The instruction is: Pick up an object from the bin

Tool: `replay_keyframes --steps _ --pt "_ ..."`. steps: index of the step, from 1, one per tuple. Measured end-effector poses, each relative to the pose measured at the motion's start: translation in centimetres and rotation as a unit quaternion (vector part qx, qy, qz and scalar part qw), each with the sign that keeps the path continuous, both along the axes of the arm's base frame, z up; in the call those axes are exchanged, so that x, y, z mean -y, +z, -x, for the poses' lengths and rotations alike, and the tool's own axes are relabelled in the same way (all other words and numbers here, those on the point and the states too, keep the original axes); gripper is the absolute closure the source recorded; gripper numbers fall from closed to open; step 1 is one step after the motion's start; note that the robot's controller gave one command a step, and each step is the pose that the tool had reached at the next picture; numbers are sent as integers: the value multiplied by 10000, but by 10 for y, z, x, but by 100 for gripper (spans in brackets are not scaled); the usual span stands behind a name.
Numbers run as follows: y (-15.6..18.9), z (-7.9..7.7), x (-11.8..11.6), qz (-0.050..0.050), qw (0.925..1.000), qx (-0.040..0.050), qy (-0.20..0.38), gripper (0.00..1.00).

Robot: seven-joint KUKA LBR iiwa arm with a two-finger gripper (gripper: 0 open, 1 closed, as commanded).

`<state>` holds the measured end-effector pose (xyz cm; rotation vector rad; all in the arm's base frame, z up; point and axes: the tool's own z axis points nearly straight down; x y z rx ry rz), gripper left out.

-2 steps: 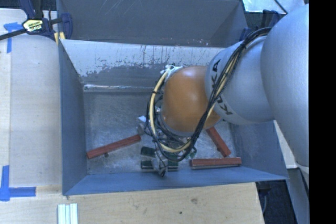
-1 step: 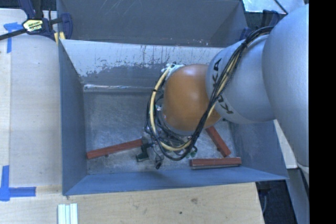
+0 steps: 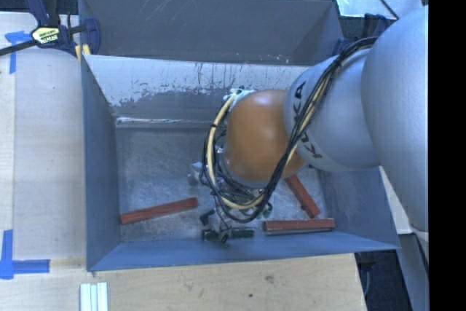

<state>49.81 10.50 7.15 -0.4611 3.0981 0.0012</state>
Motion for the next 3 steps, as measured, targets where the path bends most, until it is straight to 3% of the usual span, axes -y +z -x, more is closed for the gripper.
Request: replay_keyframes --steps 1,2,3 --pt "5 -12 -124 -19 9998 -22 200 0" --pt "4 -12 -119 5 9999 -33 164 100" --pt "145 -38 -104 -8 9999 15 99 100"
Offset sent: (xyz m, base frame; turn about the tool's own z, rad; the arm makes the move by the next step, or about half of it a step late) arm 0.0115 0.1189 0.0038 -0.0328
